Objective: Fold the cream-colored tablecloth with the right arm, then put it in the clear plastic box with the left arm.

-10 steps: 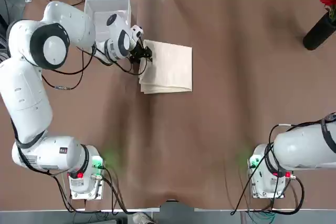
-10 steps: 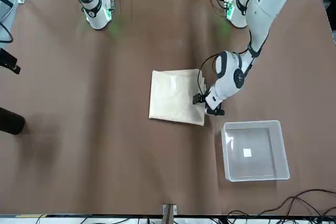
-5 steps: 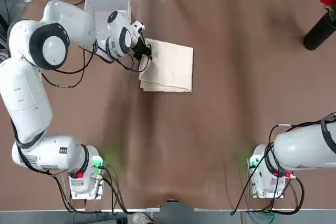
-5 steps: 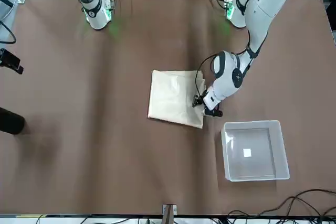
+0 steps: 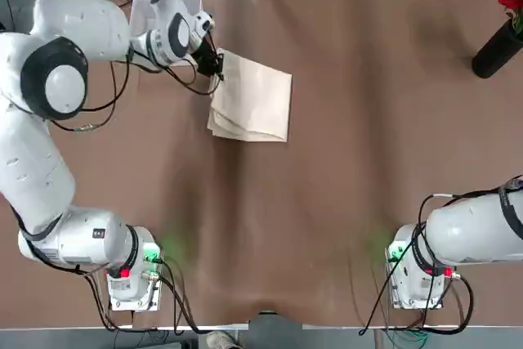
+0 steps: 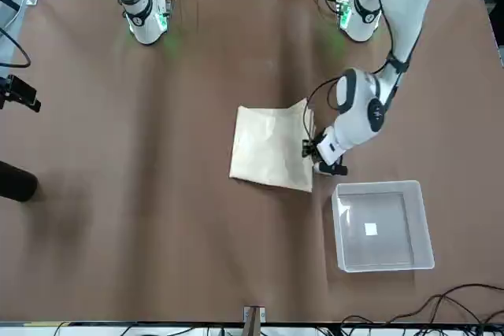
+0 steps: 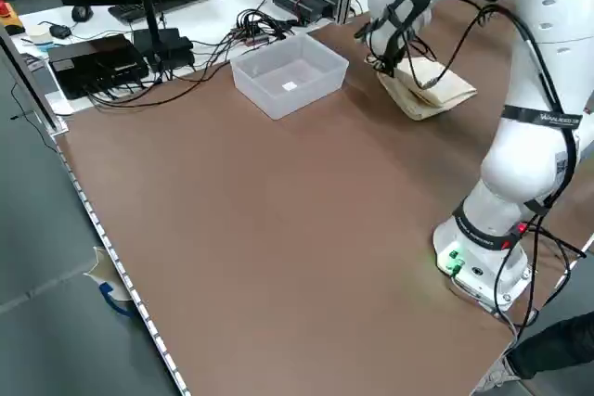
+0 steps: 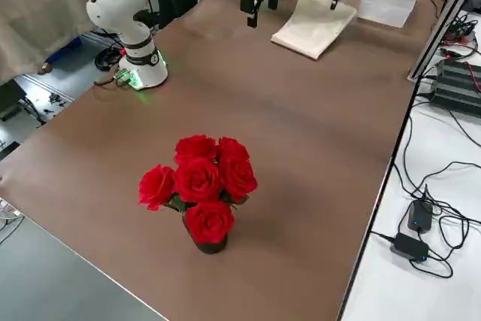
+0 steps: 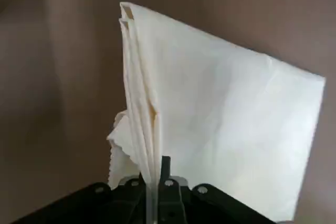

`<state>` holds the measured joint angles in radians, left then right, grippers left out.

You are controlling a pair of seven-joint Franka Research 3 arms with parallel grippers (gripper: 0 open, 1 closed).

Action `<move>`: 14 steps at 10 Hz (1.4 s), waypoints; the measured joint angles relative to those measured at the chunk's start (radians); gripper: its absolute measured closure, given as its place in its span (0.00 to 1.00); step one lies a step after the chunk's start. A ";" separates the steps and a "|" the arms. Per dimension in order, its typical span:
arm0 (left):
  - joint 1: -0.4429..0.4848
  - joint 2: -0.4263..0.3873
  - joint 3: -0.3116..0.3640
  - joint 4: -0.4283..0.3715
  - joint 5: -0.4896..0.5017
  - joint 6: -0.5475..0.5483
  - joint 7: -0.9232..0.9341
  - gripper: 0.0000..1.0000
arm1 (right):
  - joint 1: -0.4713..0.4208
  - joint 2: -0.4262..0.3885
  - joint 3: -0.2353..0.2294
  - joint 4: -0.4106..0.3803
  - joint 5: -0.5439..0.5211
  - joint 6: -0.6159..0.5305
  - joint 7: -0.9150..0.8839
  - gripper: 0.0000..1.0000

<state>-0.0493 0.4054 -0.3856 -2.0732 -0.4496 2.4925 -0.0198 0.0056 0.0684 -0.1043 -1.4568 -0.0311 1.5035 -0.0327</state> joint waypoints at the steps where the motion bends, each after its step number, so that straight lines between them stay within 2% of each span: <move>1: 0.009 -0.040 0.012 0.000 0.020 -0.059 -0.014 0.93 | 0.000 0.000 0.000 0.000 0.000 0.000 0.000 0.00; 3: 0.021 -0.114 0.012 0.007 0.194 -0.178 -0.158 0.93 | 0.000 0.000 -0.001 -0.001 0.000 0.001 0.000 0.00; 5: 0.017 -0.159 -0.008 0.051 0.305 -0.272 -0.312 0.93 | 0.001 0.000 -0.001 -0.001 0.000 0.002 0.000 0.00; 7: 0.015 -0.162 -0.080 0.091 0.455 -0.330 -0.489 0.93 | 0.001 0.000 -0.004 -0.001 0.000 0.003 0.000 0.00; 11: -0.007 -0.094 -0.232 0.104 0.678 -0.336 -0.777 0.93 | 0.001 0.000 -0.005 -0.001 0.001 0.003 0.000 0.00; 14: -0.033 -0.017 -0.275 0.168 0.712 -0.336 -0.833 0.93 | 0.002 0.000 -0.005 -0.002 0.002 0.002 0.000 0.00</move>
<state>-0.0822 0.3887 -0.6611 -1.9053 0.2623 2.1567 -0.8529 0.0071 0.0681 -0.1095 -1.4590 -0.0295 1.5060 -0.0327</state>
